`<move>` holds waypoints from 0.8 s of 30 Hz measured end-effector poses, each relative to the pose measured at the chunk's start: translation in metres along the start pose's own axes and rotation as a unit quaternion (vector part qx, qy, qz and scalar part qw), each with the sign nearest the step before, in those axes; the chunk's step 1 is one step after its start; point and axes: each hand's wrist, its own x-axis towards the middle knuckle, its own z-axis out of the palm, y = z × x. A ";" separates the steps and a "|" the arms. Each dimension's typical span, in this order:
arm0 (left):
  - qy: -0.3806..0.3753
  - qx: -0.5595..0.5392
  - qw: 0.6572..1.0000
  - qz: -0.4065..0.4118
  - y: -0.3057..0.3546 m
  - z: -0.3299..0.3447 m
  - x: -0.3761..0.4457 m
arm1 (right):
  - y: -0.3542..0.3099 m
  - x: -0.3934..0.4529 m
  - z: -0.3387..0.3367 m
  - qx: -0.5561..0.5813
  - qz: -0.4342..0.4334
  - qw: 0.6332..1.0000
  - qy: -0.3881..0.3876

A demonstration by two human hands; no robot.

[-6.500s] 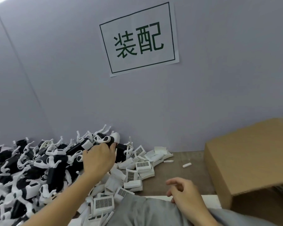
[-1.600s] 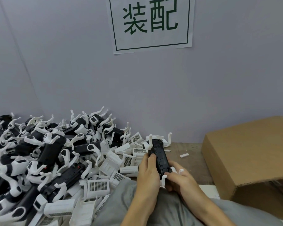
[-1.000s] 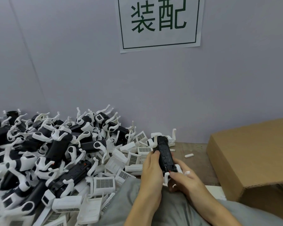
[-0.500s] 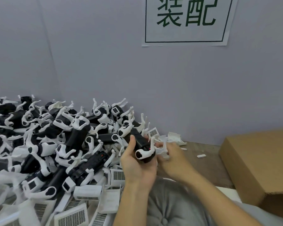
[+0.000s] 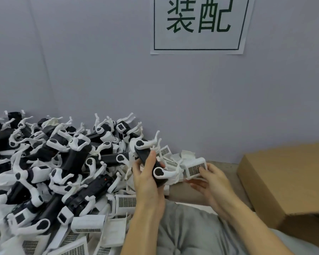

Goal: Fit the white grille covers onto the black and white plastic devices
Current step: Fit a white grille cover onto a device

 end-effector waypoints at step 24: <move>-0.098 0.421 0.902 0.005 -0.057 0.017 -0.023 | 0.004 -0.024 -0.056 -0.243 -0.228 0.941 0.060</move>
